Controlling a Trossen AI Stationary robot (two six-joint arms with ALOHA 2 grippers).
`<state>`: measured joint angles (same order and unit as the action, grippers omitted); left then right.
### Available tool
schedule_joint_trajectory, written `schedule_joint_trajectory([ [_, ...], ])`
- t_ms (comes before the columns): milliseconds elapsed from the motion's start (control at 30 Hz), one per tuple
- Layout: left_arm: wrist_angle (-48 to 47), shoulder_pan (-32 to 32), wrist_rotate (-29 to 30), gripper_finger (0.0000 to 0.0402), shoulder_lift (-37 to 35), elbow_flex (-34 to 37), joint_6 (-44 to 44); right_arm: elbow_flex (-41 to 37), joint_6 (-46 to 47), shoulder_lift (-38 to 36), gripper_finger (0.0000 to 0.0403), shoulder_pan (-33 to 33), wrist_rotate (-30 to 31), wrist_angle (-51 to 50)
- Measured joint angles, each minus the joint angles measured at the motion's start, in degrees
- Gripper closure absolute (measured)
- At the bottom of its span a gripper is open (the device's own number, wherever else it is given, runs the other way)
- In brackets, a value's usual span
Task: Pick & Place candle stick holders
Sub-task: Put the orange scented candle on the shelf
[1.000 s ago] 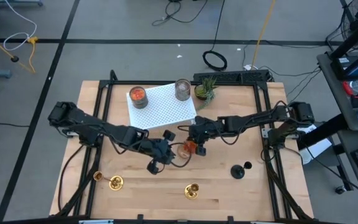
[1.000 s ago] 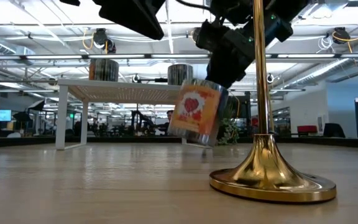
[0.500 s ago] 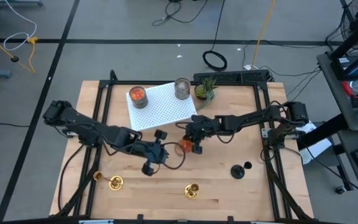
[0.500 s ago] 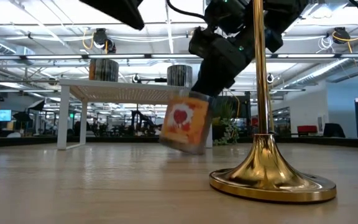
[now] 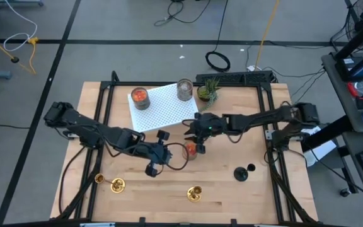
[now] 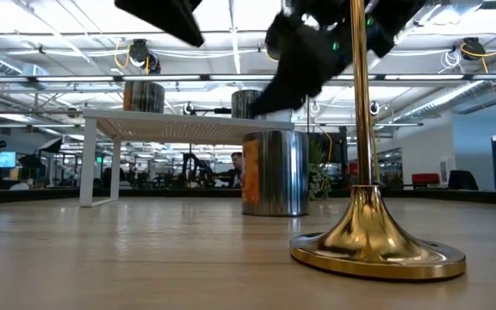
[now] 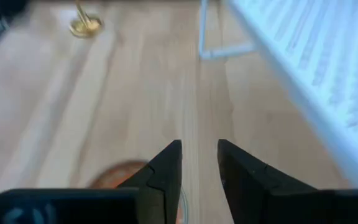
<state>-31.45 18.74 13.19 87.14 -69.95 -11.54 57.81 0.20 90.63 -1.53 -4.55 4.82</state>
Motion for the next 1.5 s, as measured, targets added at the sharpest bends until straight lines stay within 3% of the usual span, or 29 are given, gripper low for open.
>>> schedule_joint_trajectory([
  [133, 3.2, -1.6, -1.6, 0.0341, 2.2, 0.0, -0.7, 0.0, -0.9, -7.2, 0.0299, 0.9, 0.0, -9.4],
  [300, 7.1, -4.8, -3.4, 0.0281, 5.1, 0.0, -3.4, -0.7, 2.2, -12.9, 0.0308, 3.4, 2.5, -21.3],
  [467, 13.6, -7.1, -7.7, 0.0227, 8.6, 0.0, -5.7, -8.3, 5.2, -14.4, 0.0315, 6.2, 4.6, -16.6],
  [633, 15.6, -7.9, -9.1, 0.0211, 12.5, 0.0, -7.4, -15.6, 9.3, -14.5, 0.0312, 6.6, 4.5, -7.9],
  [1233, 17.6, -8.3, -7.1, 0.028, 19.0, 0.0, -7.4, -19.6, 9.4, -14.4, 0.0291, 6.5, 4.5, 1.5],
  [1500, 16.2, -8.5, -7.0, 0.0374, 19.0, 0.0, -7.3, -19.6, 9.5, -14.4, 0.0291, 6.5, 4.5, 1.9],
])
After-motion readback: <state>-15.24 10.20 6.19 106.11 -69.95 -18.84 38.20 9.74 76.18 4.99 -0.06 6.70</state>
